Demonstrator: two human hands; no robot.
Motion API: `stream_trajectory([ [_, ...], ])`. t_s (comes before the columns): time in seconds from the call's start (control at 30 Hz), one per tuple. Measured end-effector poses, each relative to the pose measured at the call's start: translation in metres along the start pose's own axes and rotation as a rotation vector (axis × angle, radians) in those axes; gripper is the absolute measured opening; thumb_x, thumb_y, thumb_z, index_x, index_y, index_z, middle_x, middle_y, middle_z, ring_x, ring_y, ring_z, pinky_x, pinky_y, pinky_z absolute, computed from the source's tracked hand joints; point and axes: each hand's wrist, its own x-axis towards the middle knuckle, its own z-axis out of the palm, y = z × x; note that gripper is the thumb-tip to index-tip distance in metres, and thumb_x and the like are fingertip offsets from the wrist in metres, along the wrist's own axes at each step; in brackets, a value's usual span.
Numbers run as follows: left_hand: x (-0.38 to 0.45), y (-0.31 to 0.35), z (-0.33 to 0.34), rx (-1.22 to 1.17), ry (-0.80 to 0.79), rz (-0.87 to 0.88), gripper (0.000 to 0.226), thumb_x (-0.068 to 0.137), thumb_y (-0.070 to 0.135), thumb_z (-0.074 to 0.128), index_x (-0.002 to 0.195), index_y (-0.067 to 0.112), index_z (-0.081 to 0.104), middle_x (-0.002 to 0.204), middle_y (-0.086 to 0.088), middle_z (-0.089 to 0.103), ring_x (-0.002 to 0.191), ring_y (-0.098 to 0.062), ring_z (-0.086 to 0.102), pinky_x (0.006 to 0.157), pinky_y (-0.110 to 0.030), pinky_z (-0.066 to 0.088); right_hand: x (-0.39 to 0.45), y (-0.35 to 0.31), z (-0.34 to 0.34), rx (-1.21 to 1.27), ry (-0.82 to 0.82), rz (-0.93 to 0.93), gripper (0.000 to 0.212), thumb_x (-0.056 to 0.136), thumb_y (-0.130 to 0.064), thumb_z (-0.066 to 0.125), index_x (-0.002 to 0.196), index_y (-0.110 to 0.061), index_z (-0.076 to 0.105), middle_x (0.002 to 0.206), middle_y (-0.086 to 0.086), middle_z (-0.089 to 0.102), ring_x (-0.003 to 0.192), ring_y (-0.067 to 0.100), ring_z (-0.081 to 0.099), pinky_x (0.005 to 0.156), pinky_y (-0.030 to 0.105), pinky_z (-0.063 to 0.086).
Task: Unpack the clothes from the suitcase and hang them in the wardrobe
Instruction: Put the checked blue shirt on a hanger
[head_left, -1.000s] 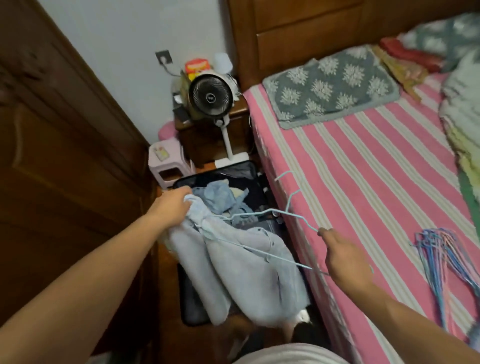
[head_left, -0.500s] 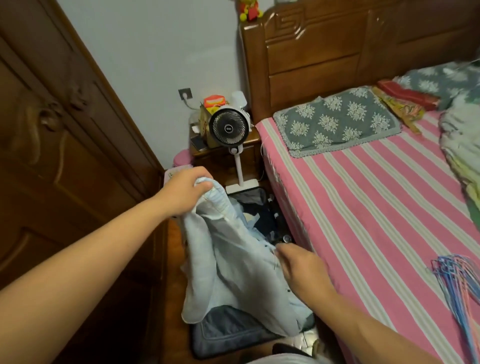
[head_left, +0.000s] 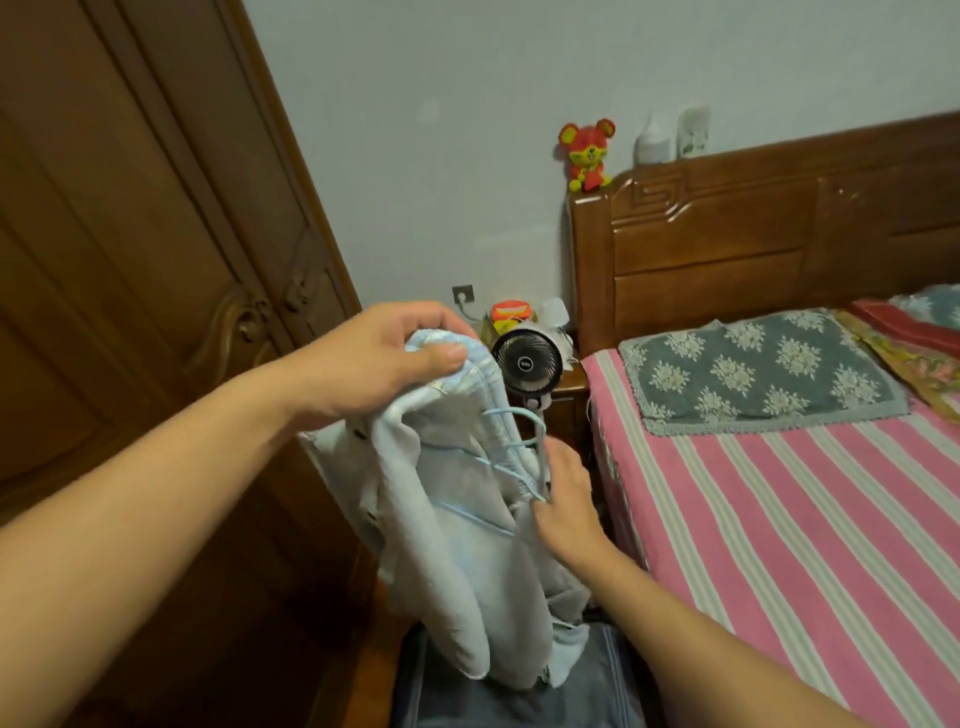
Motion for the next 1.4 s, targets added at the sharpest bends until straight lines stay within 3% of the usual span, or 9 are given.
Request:
stream_trajectory([
  [0.17, -0.015, 0.027, -0.045, -0.129, 0.126, 0.021, 0.014, 0.092, 0.026, 0.066, 0.102, 0.018, 0.072, 0.095, -0.006, 0.074, 0.084, -0.017, 0.067, 0.078, -0.033, 0.058, 0.044, -0.056, 0.000, 0.175, -0.354, -0.167, 0.066, 0.089, -0.010, 0.059, 0.145, -0.037, 0.037, 0.141, -0.019, 0.049, 0.133, 0.001, 0.043, 0.108, 0.022, 0.036],
  [0.27, -0.025, 0.018, -0.072, 0.012, 0.307, -0.001, 0.011, 0.098, 0.022, 0.065, 0.103, 0.017, 0.072, 0.097, -0.010, 0.075, 0.085, -0.015, 0.069, 0.078, -0.034, 0.057, 0.061, -0.065, 0.005, -0.018, -0.195, -0.163, 0.018, 0.092, -0.041, 0.057, 0.108, -0.033, 0.051, 0.107, -0.003, 0.065, 0.105, 0.025, 0.062, 0.086, 0.041, 0.050],
  [0.43, -0.062, -0.059, -0.099, 0.443, 0.408, -0.179, 0.004, 0.095, 0.025, 0.068, 0.092, 0.027, 0.069, 0.087, 0.012, 0.069, 0.081, 0.004, 0.062, 0.071, -0.027, 0.043, 0.097, -0.098, -0.061, -0.419, 0.137, -0.313, 0.017, 0.091, -0.030, 0.065, 0.101, -0.022, 0.055, 0.095, 0.014, 0.068, 0.088, 0.040, 0.065, 0.064, 0.041, 0.048],
  [0.63, -0.061, -0.109, -0.078, -0.079, 0.641, -0.401, 0.008, 0.098, 0.021, 0.063, 0.097, 0.017, 0.070, 0.095, -0.010, 0.072, 0.088, -0.027, 0.070, 0.067, -0.035, 0.055, 0.095, -0.130, -0.072, -1.059, 0.230, -0.596, 0.021, 0.089, -0.015, 0.062, 0.107, -0.015, 0.052, 0.084, 0.011, 0.057, 0.067, 0.038, 0.061, 0.048, 0.035, 0.028],
  [0.83, -0.060, -0.072, -0.013, -0.510, 0.355, -0.391, 0.013, 0.094, 0.026, 0.067, 0.092, 0.014, 0.063, 0.082, -0.008, 0.063, 0.063, -0.012, 0.059, 0.054, -0.025, 0.046, 0.078, -0.109, -0.078, -0.750, 0.248, -0.286, 0.017, 0.090, -0.008, 0.050, 0.091, -0.022, 0.040, 0.099, 0.015, 0.065, 0.088, 0.043, 0.061, 0.060, 0.038, 0.031],
  [0.93, -0.067, -0.063, 0.032, -0.255, -0.185, -0.359, 0.026, 0.091, 0.046, 0.069, 0.094, 0.020, 0.065, 0.083, 0.006, 0.062, 0.074, -0.012, 0.062, 0.062, -0.036, 0.057, 0.071, -0.104, -0.094, -0.638, 0.211, -0.292, 0.011, 0.089, -0.014, 0.055, 0.090, -0.021, 0.047, 0.095, 0.014, 0.067, 0.087, 0.042, 0.060, 0.059, 0.039, 0.032],
  [1.1, -0.022, -0.092, 0.038, 0.539, 0.319, -0.023, 0.043, 0.099, 0.062, 0.037, 0.125, 0.032, 0.054, 0.118, 0.012, 0.050, 0.117, -0.011, 0.046, 0.098, -0.035, 0.043, 0.058, -0.116, -0.125, -0.635, 0.156, -0.413, 0.016, 0.083, -0.010, 0.058, 0.092, -0.021, 0.053, 0.087, 0.006, 0.066, 0.084, 0.038, 0.060, 0.063, 0.044, 0.048],
  [1.27, -0.015, -0.096, 0.064, 0.506, 0.272, 0.128, 0.061, 0.097, 0.073, 0.014, 0.105, 0.028, 0.055, 0.088, 0.006, 0.064, 0.088, -0.025, 0.064, 0.073, -0.045, 0.051, 0.053, -0.124, -0.155, -0.538, 0.165, -0.369, 0.012, 0.090, -0.023, 0.066, 0.087, -0.027, 0.055, 0.081, -0.002, 0.066, 0.078, 0.026, 0.061, 0.065, 0.039, 0.050],
  [1.4, 0.006, -0.109, 0.023, 0.783, 0.410, 0.422, 0.071, 0.100, 0.071, 0.017, 0.093, 0.017, 0.063, 0.079, -0.003, 0.069, 0.072, -0.033, 0.069, 0.053, -0.042, 0.054, 0.035, -0.128, -0.178, -0.242, -0.464, -0.231, 0.033, 0.078, -0.042, 0.083, 0.084, -0.017, 0.061, 0.074, -0.007, 0.058, 0.070, 0.009, 0.050, 0.058, 0.028, 0.038],
])
